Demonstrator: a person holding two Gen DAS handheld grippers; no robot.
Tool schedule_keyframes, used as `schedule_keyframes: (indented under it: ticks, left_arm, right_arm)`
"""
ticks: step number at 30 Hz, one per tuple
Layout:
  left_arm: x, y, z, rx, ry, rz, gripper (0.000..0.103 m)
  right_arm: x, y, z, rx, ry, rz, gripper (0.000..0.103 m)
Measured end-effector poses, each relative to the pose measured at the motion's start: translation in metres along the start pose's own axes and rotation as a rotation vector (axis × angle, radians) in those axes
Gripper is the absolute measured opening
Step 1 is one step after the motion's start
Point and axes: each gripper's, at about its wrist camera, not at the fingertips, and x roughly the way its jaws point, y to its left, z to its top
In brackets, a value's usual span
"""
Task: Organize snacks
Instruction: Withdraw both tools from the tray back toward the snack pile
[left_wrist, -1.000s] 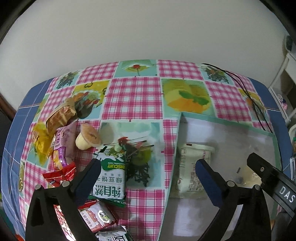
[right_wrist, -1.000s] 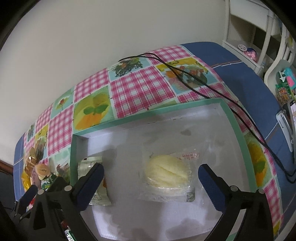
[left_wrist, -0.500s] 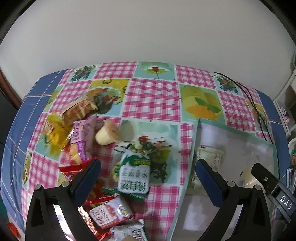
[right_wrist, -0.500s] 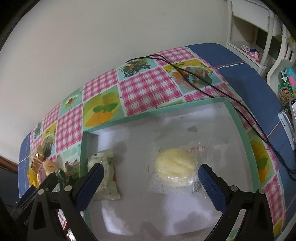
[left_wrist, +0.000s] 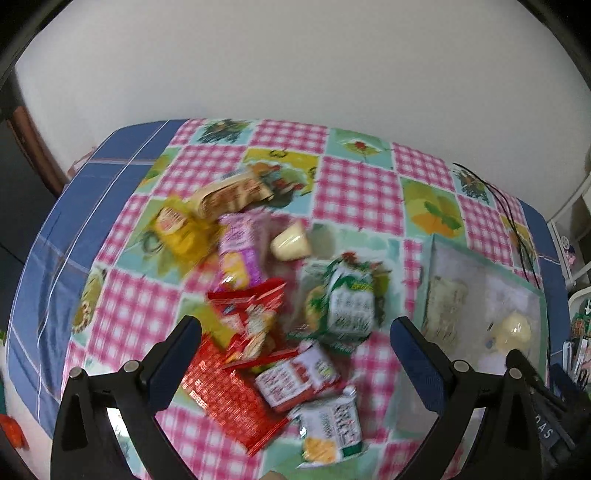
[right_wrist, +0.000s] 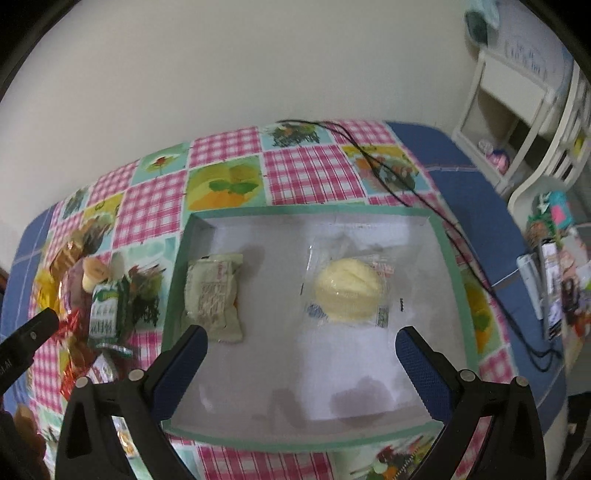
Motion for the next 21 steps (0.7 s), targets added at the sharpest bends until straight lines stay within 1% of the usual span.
schedule_keyframes:
  ticks: [4,6,8,11,15,21]
  left_arm:
    - [-0.01,0.013,-0.02,0.007,0.012,-0.003,0.102]
    - [-0.017,0.017,-0.027,0.008,0.001,-0.006,0.102]
    - [-0.025,0.022,-0.034,0.0,-0.014,-0.012,0.102]
    - [-0.033,0.031,-0.049,-0.003,-0.022,-0.016,0.102]
    - [-0.034,0.041,-0.066,0.001,0.002,0.002,0.102]
    - [-0.039,0.061,-0.077,-0.038,-0.008,0.038,0.102]
  right_arm:
    - [-0.026,0.015,-0.013,-0.051,-0.072,-0.083,0.103]
    - [-0.039,0.02,-0.02,-0.062,-0.112,-0.12,0.103]
    - [-0.049,0.024,-0.027,-0.066,-0.13,-0.138,0.103]
    - [-0.056,0.03,-0.038,-0.079,-0.118,-0.102,0.103]
    - [-0.065,0.038,-0.057,-0.105,-0.107,-0.04,0.103]
    - [-0.069,0.058,-0.086,-0.18,-0.082,0.009,0.103]
